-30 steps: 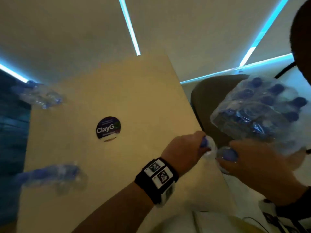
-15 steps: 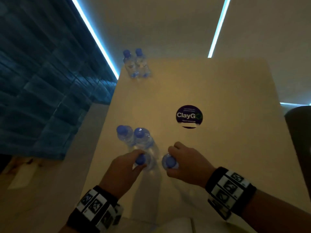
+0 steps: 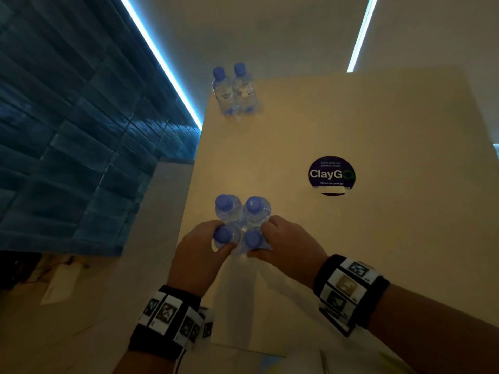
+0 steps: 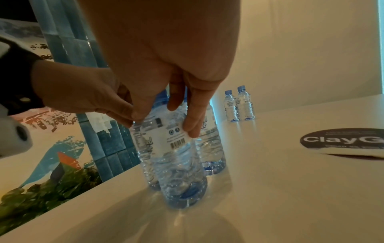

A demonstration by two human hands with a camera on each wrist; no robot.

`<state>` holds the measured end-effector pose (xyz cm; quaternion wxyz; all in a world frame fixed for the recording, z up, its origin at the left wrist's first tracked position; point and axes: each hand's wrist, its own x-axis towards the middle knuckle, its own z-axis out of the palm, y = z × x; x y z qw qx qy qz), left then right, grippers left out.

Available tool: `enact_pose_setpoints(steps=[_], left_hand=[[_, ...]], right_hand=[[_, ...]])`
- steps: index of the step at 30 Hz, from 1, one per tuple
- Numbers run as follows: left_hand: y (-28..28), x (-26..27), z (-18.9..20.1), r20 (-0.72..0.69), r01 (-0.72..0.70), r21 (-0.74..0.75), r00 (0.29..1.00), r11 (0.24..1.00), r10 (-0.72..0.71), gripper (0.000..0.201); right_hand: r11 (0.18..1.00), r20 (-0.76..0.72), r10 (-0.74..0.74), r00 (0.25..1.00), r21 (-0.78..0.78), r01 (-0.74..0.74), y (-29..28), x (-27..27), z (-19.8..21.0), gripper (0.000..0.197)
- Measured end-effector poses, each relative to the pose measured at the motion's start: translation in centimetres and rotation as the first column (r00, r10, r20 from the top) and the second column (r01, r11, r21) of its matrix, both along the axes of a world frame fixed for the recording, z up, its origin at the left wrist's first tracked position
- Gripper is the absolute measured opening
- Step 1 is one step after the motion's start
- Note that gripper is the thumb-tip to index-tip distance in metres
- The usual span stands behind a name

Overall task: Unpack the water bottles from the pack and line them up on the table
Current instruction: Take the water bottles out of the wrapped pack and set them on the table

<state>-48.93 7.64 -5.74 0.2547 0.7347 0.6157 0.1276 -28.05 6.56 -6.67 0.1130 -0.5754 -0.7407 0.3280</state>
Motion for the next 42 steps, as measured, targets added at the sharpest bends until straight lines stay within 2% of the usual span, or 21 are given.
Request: enact_pose_setpoints(steps=[3,5,7,10,12,13,15,16,18,19,20,22,25,27,29,31,33,36,39,41,42], left_hand=[[-0.9,0.6,1.4,-0.194,0.051,0.062,0.98,0.997,-0.038,0.045],[-1.7,1.8,2.9,-0.282,0.089,0.159,0.958,0.983,-0.041,0.042],[-2.7,3.8,4.6,-0.313,0.121,0.216,0.948,0.969,-0.048,0.039],[-4.1,9.2,6.0,-0.265,0.234,0.228,0.949,0.945,-0.171,0.033],[-4.8,14.2,5.8,-0.189,0.338,0.16,0.933,0.927,-0.308,0.029],[-5.1,17.0,5.4,-0.165,0.405,0.117,0.908,0.907,-0.384,0.029],[-5.9,23.0,4.5,-0.132,0.544,0.043,0.835,0.838,-0.535,0.028],[-6.3,26.2,4.0,-0.116,0.612,0.008,0.786,0.791,-0.607,0.027],[-7.5,33.0,3.5,-0.08,0.73,-0.026,0.68,0.683,-0.729,0.026],[-8.1,36.8,3.2,-0.059,0.783,-0.03,0.619,0.621,-0.783,0.026],[-8.3,38.9,3.3,-0.047,0.817,-0.026,0.575,0.577,-0.817,0.026],[-9.7,46.3,2.6,-0.025,0.889,-0.034,0.457,0.457,-0.889,0.029],[-11.2,56.1,1.1,-0.07,0.936,-0.093,0.335,0.341,-0.94,0.042],[-11.8,61.5,0.0,-0.132,0.944,-0.101,0.301,0.315,-0.944,0.054],[-12.2,65.4,-0.9,-0.177,0.918,-0.13,0.35,0.374,-0.92,0.07],[-12.7,68.3,-1.6,-0.198,0.877,-0.099,0.445,0.47,-0.873,0.08],[-13.1,70.0,-1.8,-0.227,0.85,0.023,0.517,0.526,-0.825,0.077],[-13.6,71.8,-2.0,-0.255,0.829,0.19,0.558,0.525,-0.789,0.068],[-12.9,73.1,-2.0,-0.19,0.828,0.219,0.555,0.516,-0.81,0.057],[-12.0,73.8,-2.0,-0.09,0.833,0.136,0.549,0.536,-0.831,0.038],[-11.8,73.9,-2.0,-0.085,0.85,0.109,0.524,0.515,-0.848,0.031]], right_hand=[[1.0,-0.073,0.014,0.997,-0.011,-0.015,-0.4,1.5,0.0,0.045],[0.998,-0.051,0.036,0.998,-0.047,-0.038,-1.4,3.8,-0.4,0.048],[0.996,0.012,0.02,1.0,-0.089,-0.019,-3.0,7.3,-1.3,0.046],[0.976,0.071,-0.157,0.985,-0.142,0.166,-6.4,15.5,-3.1,0.039],[0.914,0.118,-0.353,0.928,-0.166,0.369,-9.6,22.0,-4.1,0.037],[0.865,0.138,-0.459,0.878,-0.155,0.477,-11.4,25.3,-4.6,0.038],[0.718,0.164,-0.664,0.73,-0.133,0.683,-14.9,31.6,-5.2,0.041],[0.622,0.18,-0.749,0.637,-0.139,0.771,-16.6,34.5,-5.3,0.045],[0.382,0.231,-0.884,0.406,-0.141,0.913,-19.7,39.9,-4.9,0.054],[0.263,0.226,-0.932,0.285,-0.122,0.957,-21.2,42.6,-4.7,0.057],[0.194,0.192,-0.959,0.21,-0.098,0.976,-21.3,43.5,-4.5,0.058],[0.067,0.112,-0.991,0.07,-0.034,0.997,-23.1,47.3,-4.4,0.059],[0.008,0.036,-0.999,0.006,0.049,0.999,-24.1,50.9,-4.4,0.058],[-0.036,0.005,-0.999,-0.036,0.067,0.997,-24.1,52.9,-4.6,0.055],[-0.096,-0.016,-0.995,-0.095,0.121,0.988,-24.2,54.1,-4.9,0.065],[-0.161,-0.098,-0.984,-0.149,0.129,0.979,-24.3,55.0,-4.9,0.071],[-0.143,-0.228,-0.967,-0.118,0.097,0.985,-23.9,55.5,-4.0,0.071],[-0.059,-0.23,-0.973,-0.016,0.18,0.982,-23.6,56.7,-3.5,0.063],[0.062,-0.028,-0.997,0.073,0.287,0.956,-24.3,57.5,-3.4,0.045],[0.152,0.148,-0.983,0.11,0.314,0.937,-24.9,57.4,-2.8,0.043],[0.197,0.2,-0.97,0.139,0.307,0.931,-25.3,57.1,-2.4,0.041]])
